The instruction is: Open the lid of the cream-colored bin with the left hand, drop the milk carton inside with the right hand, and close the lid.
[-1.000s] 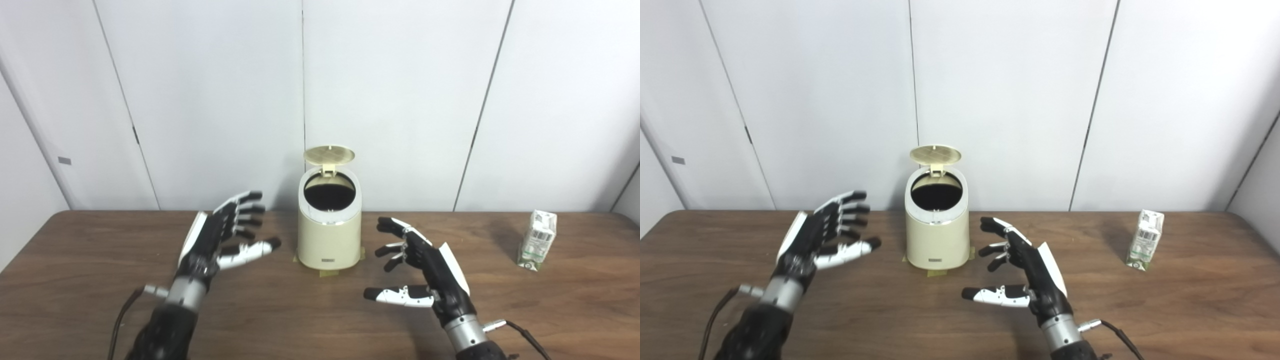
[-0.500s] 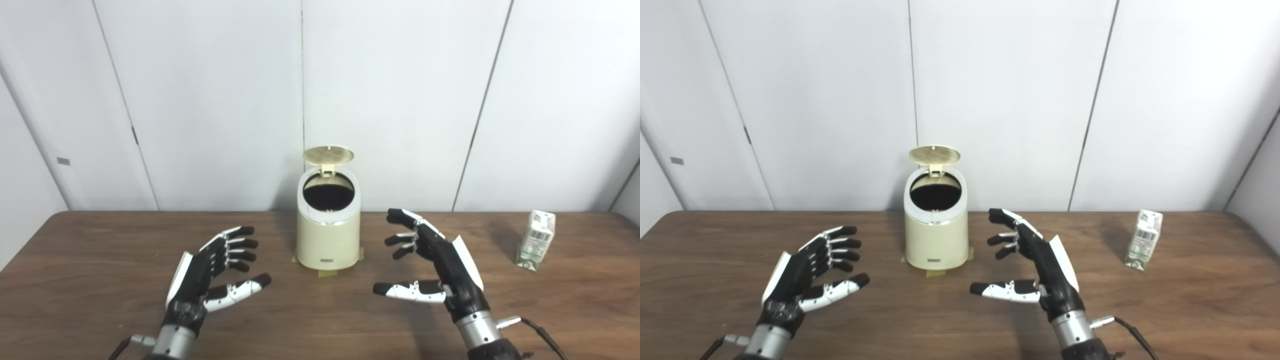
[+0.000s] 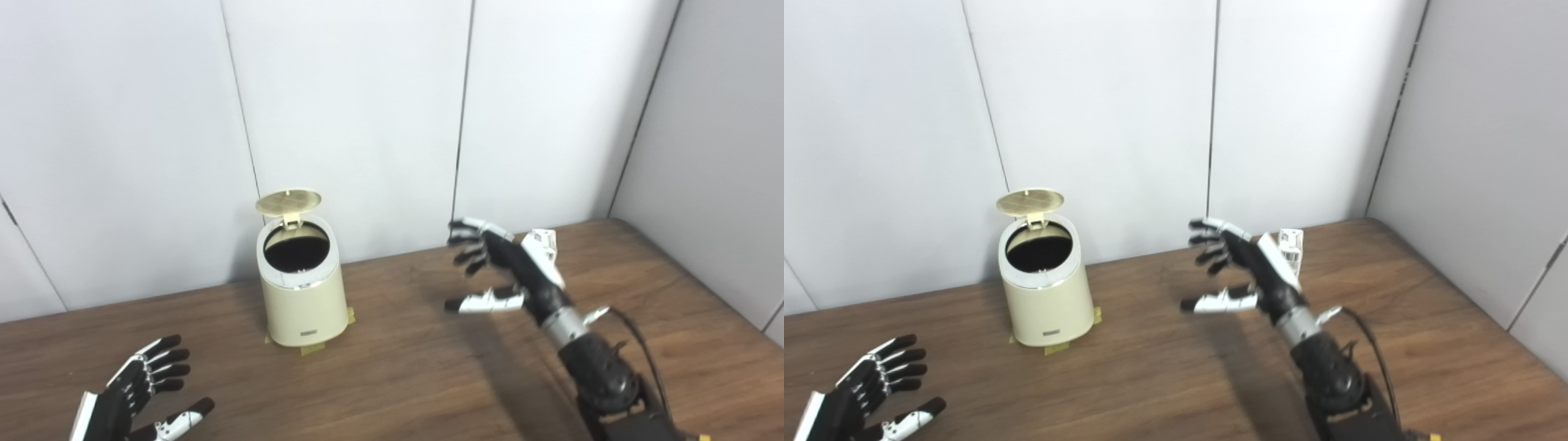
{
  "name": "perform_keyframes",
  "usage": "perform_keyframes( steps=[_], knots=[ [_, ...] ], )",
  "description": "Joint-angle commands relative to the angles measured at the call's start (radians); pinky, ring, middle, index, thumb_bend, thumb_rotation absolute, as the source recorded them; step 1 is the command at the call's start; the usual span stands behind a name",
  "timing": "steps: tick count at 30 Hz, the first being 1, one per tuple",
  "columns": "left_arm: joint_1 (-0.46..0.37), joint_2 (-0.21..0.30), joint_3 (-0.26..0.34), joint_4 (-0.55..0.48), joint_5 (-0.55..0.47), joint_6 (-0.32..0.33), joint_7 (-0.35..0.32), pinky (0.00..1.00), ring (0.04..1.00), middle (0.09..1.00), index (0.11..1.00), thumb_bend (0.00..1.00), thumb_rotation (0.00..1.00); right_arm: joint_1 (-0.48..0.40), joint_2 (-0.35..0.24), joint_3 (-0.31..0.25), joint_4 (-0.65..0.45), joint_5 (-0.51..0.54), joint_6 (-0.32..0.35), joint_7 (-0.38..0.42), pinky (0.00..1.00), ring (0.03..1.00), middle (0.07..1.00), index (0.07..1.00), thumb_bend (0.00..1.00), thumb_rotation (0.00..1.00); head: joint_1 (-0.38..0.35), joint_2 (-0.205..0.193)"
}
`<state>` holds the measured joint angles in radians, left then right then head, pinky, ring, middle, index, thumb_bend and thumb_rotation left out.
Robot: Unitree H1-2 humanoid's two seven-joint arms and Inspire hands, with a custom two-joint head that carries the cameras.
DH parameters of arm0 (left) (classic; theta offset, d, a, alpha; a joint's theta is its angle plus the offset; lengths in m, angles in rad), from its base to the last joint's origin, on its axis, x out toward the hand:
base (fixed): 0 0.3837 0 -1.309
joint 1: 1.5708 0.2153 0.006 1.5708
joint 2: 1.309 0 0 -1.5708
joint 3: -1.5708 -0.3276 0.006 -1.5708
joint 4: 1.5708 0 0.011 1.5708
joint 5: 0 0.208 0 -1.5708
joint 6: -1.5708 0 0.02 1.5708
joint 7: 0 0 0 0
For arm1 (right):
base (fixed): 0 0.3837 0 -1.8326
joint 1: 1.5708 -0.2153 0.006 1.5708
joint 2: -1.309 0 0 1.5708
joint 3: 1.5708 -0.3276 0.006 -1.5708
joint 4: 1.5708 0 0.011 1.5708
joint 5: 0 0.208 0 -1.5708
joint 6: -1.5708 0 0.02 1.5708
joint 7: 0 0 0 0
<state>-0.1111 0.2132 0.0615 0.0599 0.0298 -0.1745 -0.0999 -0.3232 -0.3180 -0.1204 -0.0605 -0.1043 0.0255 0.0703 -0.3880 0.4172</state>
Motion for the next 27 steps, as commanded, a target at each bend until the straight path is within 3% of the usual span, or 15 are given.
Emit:
perform_keyframes(
  steps=[1, 5, 8, 13, 17, 20, 22, 27],
  knots=[
    [-0.04, 0.022, 0.009, -0.011, -0.016, -0.035, -0.004, 0.68, 0.713, 0.75, 0.787, 0.71, 0.0, -0.054, -0.037, -0.031, -0.02, 0.018, 0.0, -0.012, 0.54, 0.678, 0.77, 0.786, 0.75, 0.1, -0.01, 0.002],
    [-0.041, 0.028, 0.016, -0.004, -0.017, -0.027, -0.01, 0.68, 0.712, 0.747, 0.787, 0.71, 0.0, -0.081, -0.087, -0.072, 0.024, 0.002, -0.025, -0.03, 0.61, 0.697, 0.761, 0.772, 0.79, 0.13, -0.021, 0.002],
    [-0.041, 0.031, 0.021, -0.007, -0.021, -0.014, -0.016, 0.7, 0.725, 0.753, 0.79, 0.7, 0.0, -0.097, -0.121, -0.091, 0.064, -0.024, -0.024, -0.052, 0.72, 0.774, 0.797, 0.773, 0.78, 0.13, -0.027, 0.002],
    [-0.035, 0.031, 0.023, -0.021, -0.013, 0.002, -0.014, 0.72, 0.732, 0.756, 0.791, 0.69, 0.0, -0.133, -0.184, -0.113, 0.169, -0.033, -0.082, -0.075, 0.73, 0.797, 0.826, 0.785, 0.8, 0.14, -0.031, 0.004],
    [-0.032, 0.029, 0.024, -0.026, -0.019, 0.008, -0.016, 0.74, 0.742, 0.762, 0.796, 0.68, 0.0, -0.158, -0.217, -0.132, 0.243, 0.02, -0.056, -0.051, 0.8, 0.854, 0.854, 0.814, 0.81, 0.14, -0.032, 0.005],
    [-0.03, 0.03, 0.023, -0.037, -0.014, 0.019, -0.016, 0.73, 0.737, 0.759, 0.795, 0.68, 0.0, -0.173, -0.24, -0.137, 0.3, 0.059, -0.036, -0.023, 0.8, 0.861, 0.877, 0.85, 0.79, 0.13, -0.032, 0.007],
    [-0.029, 0.03, 0.021, -0.039, -0.011, 0.021, -0.016, 0.73, 0.734, 0.758, 0.794, 0.68, 0.0, -0.18, -0.258, -0.134, 0.34, 0.078, -0.028, 0.003, 0.82, 0.882, 0.904, 0.882, 0.81, 0.17, -0.032, 0.007],
    [-0.032, 0.036, 0.017, -0.031, -0.01, 0.003, -0.023, 0.69, 0.717, 0.751, 0.788, 0.68, 0.0, -0.195, -0.286, -0.118, 0.453, 0.076, -0.054, 0.025, 0.86, 0.897, 0.927, 0.92, 0.87, 0.22, -0.028, 0.012]
  ],
)
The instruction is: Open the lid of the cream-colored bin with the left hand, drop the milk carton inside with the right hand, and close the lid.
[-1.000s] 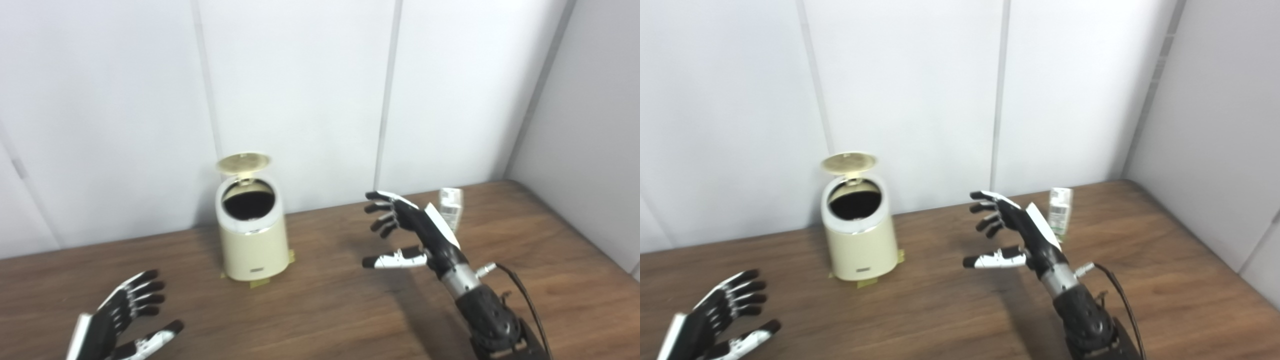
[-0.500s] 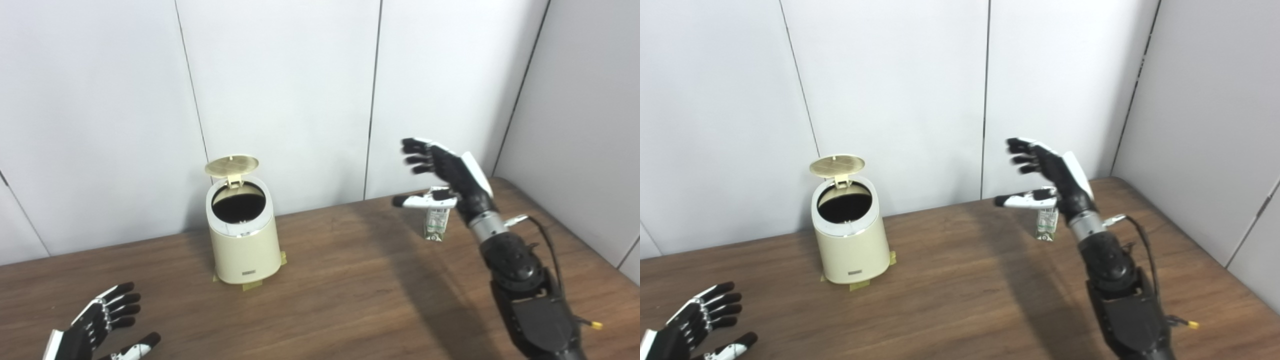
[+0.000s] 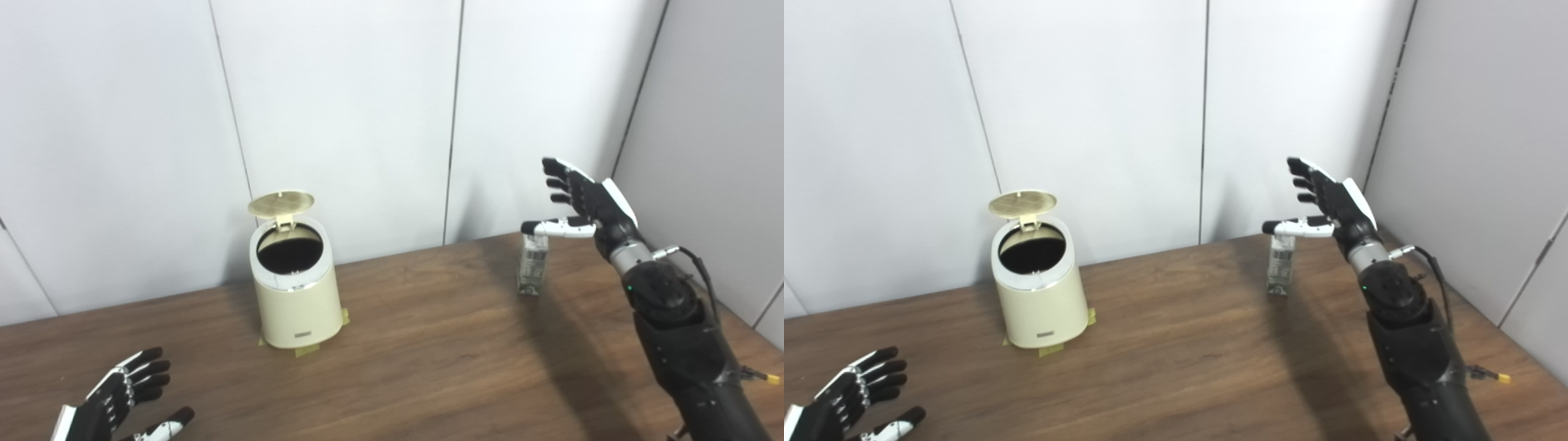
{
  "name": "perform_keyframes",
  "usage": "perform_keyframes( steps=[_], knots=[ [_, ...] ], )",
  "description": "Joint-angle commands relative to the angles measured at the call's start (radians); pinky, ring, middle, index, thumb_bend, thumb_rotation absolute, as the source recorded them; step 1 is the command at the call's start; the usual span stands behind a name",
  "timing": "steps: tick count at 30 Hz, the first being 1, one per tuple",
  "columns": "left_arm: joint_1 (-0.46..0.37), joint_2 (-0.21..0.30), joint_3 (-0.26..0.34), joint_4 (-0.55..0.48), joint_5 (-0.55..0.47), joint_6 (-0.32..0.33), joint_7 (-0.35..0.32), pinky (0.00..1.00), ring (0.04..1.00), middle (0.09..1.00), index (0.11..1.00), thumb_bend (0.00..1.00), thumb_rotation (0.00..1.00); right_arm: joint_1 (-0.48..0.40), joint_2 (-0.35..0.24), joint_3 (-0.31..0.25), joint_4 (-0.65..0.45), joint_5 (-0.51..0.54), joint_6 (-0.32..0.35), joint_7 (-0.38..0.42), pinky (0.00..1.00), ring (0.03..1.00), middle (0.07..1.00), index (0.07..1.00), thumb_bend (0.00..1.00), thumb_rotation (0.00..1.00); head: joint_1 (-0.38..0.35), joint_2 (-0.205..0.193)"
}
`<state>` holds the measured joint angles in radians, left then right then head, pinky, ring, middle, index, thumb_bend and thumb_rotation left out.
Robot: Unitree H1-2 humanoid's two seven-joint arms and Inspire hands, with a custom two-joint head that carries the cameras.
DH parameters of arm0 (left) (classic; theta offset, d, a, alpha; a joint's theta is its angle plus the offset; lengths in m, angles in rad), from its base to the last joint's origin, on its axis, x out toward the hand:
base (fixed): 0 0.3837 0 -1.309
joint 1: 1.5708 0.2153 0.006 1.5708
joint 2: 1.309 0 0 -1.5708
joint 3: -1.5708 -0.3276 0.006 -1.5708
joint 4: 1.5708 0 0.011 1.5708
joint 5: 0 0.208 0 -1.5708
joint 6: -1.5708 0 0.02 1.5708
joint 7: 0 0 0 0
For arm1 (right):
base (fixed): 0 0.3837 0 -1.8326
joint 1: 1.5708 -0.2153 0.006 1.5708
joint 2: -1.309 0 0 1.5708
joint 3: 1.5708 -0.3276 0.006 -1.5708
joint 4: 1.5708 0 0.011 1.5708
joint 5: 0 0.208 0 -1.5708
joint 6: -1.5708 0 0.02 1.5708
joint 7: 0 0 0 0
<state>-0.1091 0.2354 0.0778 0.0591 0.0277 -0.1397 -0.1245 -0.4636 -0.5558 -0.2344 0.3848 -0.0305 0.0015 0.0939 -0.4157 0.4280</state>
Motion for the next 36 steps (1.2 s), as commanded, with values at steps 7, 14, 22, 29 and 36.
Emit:
perform_keyframes(
  steps=[7, 14, 22, 29, 36],
  knots=[
    [-0.031, 0.012, -0.004, -0.042, -0.009, -0.03, -0.004, 0.67, 0.709, 0.748, 0.785, 0.68, 0.0, -0.076, -0.051, 0.009, 0.197, 0.031, -0.118, 0.02, 0.9, 0.914, 0.934, 0.965, 0.94, 0.27, 0.008, 0.006],
    [-0.025, 0.014, -0.008, -0.07, -0.005, -0.013, -0.006, 0.67, 0.706, 0.741, 0.777, 0.68, 0.0, -0.075, -0.011, -0.001, 0.279, 0.085, -0.158, 0.031, 0.87, 0.898, 0.915, 0.926, 0.95, 0.23, 0.012, 0.016],
    [-0.026, 0.014, -0.01, -0.077, -0.025, -0.007, -0.023, 0.65, 0.708, 0.746, 0.777, 0.67, 0.0, -0.069, -0.006, 0.039, 0.314, 0.068, -0.162, 0.038, 0.91, 0.93, 0.94, 0.94, 0.87, 0.19, 0.017, 0.018],
    [-0.023, 0.013, -0.01, -0.089, -0.027, 0.006, -0.03, 0.65, 0.707, 0.743, 0.773, 0.67, 0.0, -0.082, 0.008, 0.054, 0.353, 0.072, -0.169, 0.042, 0.84, 0.878, 0.91, 0.905, 0.88, 0.12, 0.022, 0.024],
    [-0.022, 0.013, -0.013, -0.093, -0.027, 0.014, -0.035, 0.65, 0.711, 0.749, 0.779, 0.66, 0.0, -0.082, 0.023, 0.068, 0.329, 0.064, -0.162, 0.036, 0.8, 0.84, 0.876, 0.871, 0.85, 0.11, 0.021, 0.027]
  ],
)
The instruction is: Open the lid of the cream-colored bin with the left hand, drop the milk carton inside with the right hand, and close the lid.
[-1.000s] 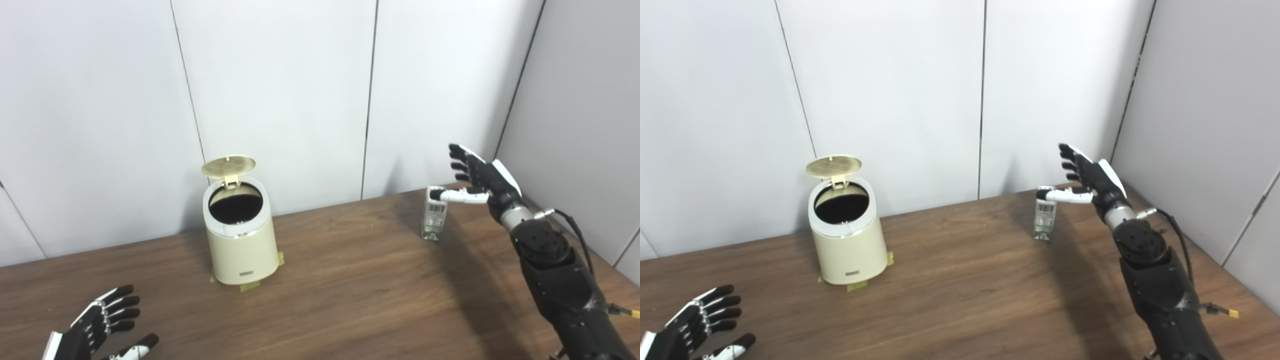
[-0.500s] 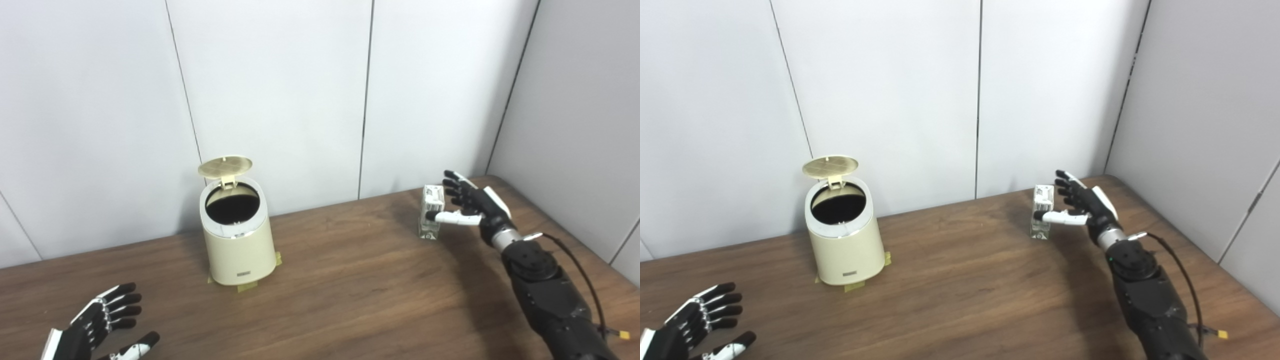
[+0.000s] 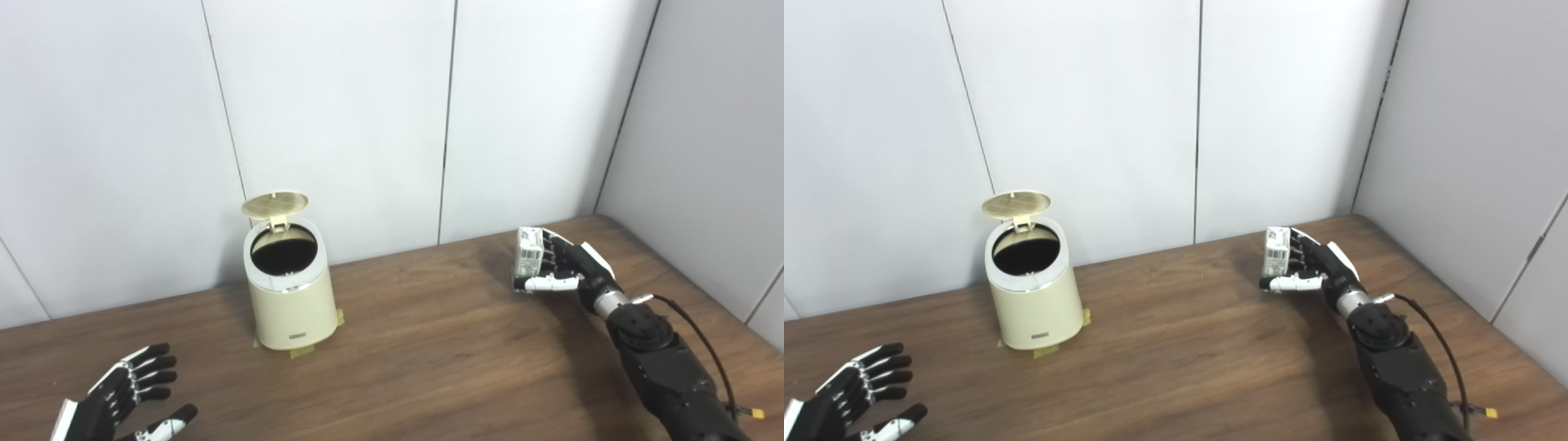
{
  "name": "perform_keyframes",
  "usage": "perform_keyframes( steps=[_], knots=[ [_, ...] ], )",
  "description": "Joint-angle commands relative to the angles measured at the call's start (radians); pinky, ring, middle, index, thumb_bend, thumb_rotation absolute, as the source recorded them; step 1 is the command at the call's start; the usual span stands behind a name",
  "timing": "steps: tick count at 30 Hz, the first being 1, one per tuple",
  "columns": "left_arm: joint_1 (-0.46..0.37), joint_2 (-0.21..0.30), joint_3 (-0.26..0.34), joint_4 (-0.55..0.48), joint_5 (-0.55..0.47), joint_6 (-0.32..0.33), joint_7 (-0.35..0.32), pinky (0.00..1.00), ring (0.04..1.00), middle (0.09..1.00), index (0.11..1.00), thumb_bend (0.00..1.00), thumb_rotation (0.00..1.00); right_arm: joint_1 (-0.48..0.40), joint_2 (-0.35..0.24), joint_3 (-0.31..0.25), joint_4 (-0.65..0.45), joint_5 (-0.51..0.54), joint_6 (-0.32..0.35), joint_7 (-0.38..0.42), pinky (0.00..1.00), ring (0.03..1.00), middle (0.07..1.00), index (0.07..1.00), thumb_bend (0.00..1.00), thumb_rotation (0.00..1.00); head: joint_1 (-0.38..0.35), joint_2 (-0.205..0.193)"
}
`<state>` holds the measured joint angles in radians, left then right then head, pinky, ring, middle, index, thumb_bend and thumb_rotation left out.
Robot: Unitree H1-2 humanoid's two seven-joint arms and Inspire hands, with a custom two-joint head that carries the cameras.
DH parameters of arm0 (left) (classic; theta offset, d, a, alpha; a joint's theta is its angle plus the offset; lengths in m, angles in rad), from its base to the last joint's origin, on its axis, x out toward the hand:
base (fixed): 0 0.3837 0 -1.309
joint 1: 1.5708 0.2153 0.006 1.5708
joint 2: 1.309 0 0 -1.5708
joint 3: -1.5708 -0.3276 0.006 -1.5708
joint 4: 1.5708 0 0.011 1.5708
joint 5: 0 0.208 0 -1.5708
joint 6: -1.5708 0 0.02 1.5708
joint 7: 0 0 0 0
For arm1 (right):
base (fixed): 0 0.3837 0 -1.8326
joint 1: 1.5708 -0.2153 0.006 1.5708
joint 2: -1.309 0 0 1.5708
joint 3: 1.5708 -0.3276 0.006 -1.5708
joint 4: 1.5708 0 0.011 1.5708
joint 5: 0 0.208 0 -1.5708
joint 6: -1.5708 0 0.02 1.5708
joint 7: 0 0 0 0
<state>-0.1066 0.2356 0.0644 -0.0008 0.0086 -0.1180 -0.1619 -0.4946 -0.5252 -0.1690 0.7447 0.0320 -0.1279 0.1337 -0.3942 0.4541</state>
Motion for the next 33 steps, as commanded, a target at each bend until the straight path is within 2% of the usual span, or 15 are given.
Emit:
perform_keyframes(
  steps=[1, 9, 15, 18, 20, 21, 22, 23, 25, 27, 33],
  knots=[
    [-0.024, 0.013, 0.001, -0.033, -0.011, -0.008, 0.0, 0.66, 0.712, 0.75, 0.78, 0.66, 0.0, -0.051, -0.006, 0.003, -0.033, 0.002, -0.031, -0.006, 0.8, 0.837, 0.872, 0.867, 0.84, 0.1, 0.0, 0.002],
    [-0.019, 0.015, -0.001, -0.036, -0.017, -0.002, -0.007, 0.67, 0.716, 0.758, 0.785, 0.64, 0.0, -0.061, 0.001, 0.003, -0.008, -0.003, -0.048, -0.036, 0.78, 0.803, 0.835, 0.828, 0.8, 0.01, 0.0, 0.007],
    [-0.017, 0.016, -0.001, -0.031, -0.018, -0.006, -0.01, 0.68, 0.716, 0.759, 0.79, 0.65, 0.0, -0.065, 0.006, 0.003, 0.019, -0.016, -0.069, -0.074, 0.74, 0.782, 0.824, 0.821, 0.8, 0.02, 0.0, 0.011],
    [-0.017, 0.016, -0.002, -0.028, -0.017, -0.009, -0.011, 0.66, 0.708, 0.752, 0.784, 0.65, 0.0, -0.076, 0.022, -0.013, 0.054, -0.015, -0.1, -0.129, 0.68, 0.729, 0.773, 0.782, 0.8, 0.01, 0.0, 0.012],
    [-0.017, 0.016, -0.003, -0.028, -0.014, -0.008, -0.01, 0.66, 0.706, 0.751, 0.782, 0.65, 0.0, -0.092, 0.035, -0.021, 0.108, -0.028, -0.156, -0.195, 0.57, 0.626, 0.684, 0.726, 0.77, 0.0, 0.0, 0.012],
    [-0.017, 0.015, -0.004, -0.028, -0.014, -0.007, -0.009, 0.65, 0.705, 0.751, 0.782, 0.65, 0.0, -0.101, 0.038, -0.021, 0.135, -0.036, -0.185, -0.223, 0.48, 0.534, 0.571, 0.632, 0.65, 0.0, 0.0, 0.012],
    [-0.017, 0.014, -0.004, -0.028, -0.014, -0.007, -0.009, 0.65, 0.705, 0.751, 0.782, 0.65, 0.0, -0.108, 0.043, -0.011, 0.158, -0.068, -0.203, -0.279, 0.43, 0.476, 0.501, 0.573, 0.57, 0.0, 0.005, 0.016],
    [-0.017, 0.014, -0.005, -0.027, -0.012, -0.009, -0.008, 0.65, 0.702, 0.75, 0.782, 0.65, 0.0, -0.111, 0.049, -0.001, 0.166, -0.097, -0.209, -0.325, 0.39, 0.429, 0.476, 0.544, 0.55, 0.0, 0.005, 0.016],
    [-0.019, 0.014, -0.007, -0.024, -0.01, -0.013, -0.007, 0.64, 0.696, 0.747, 0.782, 0.65, 0.0, -0.113, 0.056, 0.015, 0.172, -0.131, -0.214, -0.379, 0.35, 0.387, 0.454, 0.523, 0.53, 0.0, 0.008, 0.016],
    [-0.018, 0.014, -0.009, -0.022, -0.009, -0.015, -0.008, 0.64, 0.697, 0.747, 0.783, 0.65, 0.0, -0.108, 0.063, 0.03, 0.166, -0.154, -0.224, -0.406, 0.35, 0.387, 0.449, 0.523, 0.52, 0.0, 0.008, 0.016],
    [-0.021, 0.015, -0.016, -0.012, 0.002, -0.021, -0.004, 0.67, 0.7, 0.746, 0.786, 0.66, 0.0, -0.105, 0.086, 0.051, 0.152, -0.176, -0.224, -0.445, 0.36, 0.4, 0.453, 0.519, 0.52, 0.0, 0.01, 0.017]
  ],
)
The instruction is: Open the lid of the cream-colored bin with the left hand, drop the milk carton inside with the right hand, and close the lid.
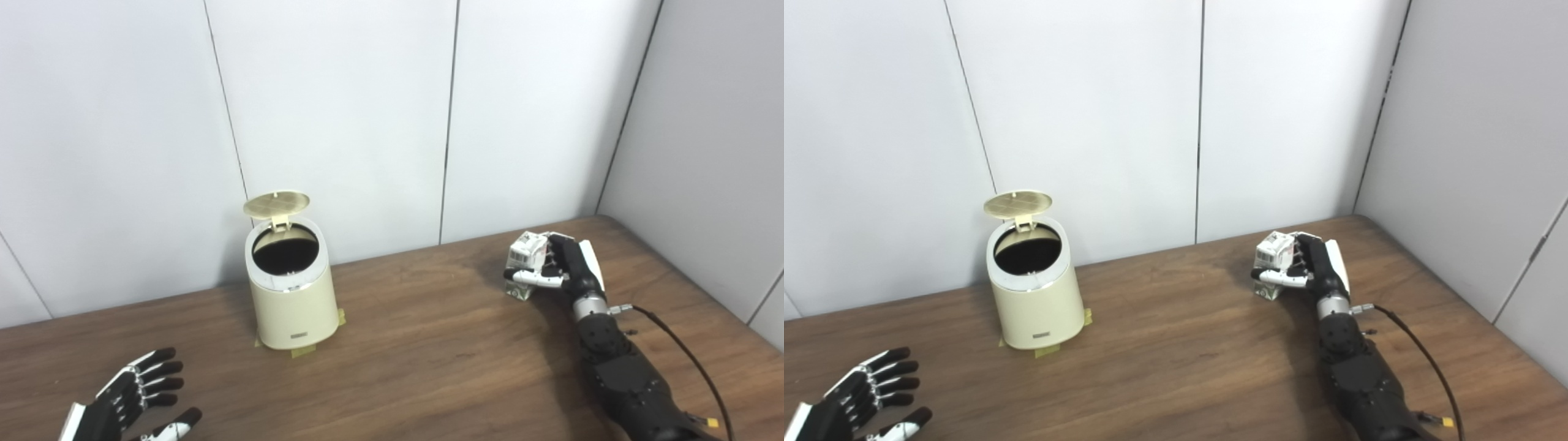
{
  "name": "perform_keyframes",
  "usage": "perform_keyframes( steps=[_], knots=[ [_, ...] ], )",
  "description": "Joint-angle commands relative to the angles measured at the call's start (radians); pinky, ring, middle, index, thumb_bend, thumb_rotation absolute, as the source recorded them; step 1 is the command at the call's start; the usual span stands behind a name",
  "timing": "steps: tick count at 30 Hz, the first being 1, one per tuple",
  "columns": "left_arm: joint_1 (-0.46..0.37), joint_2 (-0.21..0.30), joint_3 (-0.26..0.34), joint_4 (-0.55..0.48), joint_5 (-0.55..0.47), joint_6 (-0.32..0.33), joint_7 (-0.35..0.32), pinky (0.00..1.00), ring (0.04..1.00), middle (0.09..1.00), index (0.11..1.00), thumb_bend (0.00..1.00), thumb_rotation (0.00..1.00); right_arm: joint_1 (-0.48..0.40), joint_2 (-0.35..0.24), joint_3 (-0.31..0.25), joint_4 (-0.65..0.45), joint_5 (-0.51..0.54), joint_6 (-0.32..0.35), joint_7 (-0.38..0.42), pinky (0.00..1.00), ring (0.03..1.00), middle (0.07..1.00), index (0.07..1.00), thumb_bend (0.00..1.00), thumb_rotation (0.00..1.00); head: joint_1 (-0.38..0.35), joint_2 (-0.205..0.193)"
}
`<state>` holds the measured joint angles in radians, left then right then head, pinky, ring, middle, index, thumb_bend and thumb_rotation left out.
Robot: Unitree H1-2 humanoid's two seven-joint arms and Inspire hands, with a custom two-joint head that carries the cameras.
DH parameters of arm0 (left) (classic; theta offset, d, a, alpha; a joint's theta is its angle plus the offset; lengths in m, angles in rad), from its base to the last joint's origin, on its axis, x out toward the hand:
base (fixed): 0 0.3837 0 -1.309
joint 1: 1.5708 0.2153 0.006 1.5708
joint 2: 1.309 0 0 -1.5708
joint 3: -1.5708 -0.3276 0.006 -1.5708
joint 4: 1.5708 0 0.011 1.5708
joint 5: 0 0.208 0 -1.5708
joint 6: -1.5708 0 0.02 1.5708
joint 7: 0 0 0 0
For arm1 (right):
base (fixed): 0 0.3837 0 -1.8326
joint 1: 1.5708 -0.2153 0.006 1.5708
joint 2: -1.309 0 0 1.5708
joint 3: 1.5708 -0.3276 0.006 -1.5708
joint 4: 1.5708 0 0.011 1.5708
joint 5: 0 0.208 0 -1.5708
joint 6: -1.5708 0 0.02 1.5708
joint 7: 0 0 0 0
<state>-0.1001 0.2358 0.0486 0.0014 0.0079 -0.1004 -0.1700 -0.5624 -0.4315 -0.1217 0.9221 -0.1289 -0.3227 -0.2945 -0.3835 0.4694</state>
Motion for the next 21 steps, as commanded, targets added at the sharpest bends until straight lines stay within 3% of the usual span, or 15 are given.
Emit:
perform_keyframes(
  steps=[1, 8, 13, 21],
  knots=[
    [-0.027, 0.014, 0.0, -0.014, 0.002, -0.038, 0.004, 0.67, 0.703, 0.746, 0.786, 0.66, 0.0, -0.036, -0.006, 0.008, -0.028, -0.017, -0.031, -0.02, 0.37, 0.404, 0.455, 0.517, 0.52, 0.0, -0.001, 0.001],
    [-0.032, 0.011, -0.003, 0.012, 0.013, -0.06, 0.01, 0.67, 0.696, 0.737, 0.777, 0.68, 0.0, -0.026, 0.013, 0.02, -0.092, -0.017, -0.028, -0.022, 0.38, 0.418, 0.458, 0.515, 0.52, 0.0, 0.011, 0.0],
    [-0.036, 0.009, -0.005, 0.031, 0.005, -0.07, 0.007, 0.67, 0.693, 0.731, 0.768, 0.69, 0.0, -0.004, 0.042, 0.037, -0.297, -0.054, 0.035, -0.012, 0.35, 0.405, 0.454, 0.516, 0.53, 0.0, 0.041, -0.004],
    [-0.042, -0.003, -0.019, 0.046, 0.031, -0.069, 0.024, 0.67, 0.697, 0.736, 0.77, 0.71, 0.0, -0.032, 0.113, 0.075, -0.552, -0.034, 0.107, 0.117, 0.32, 0.399, 0.482, 0.532, 0.52, 0.0, 0.098, -0.019]
  ],
)
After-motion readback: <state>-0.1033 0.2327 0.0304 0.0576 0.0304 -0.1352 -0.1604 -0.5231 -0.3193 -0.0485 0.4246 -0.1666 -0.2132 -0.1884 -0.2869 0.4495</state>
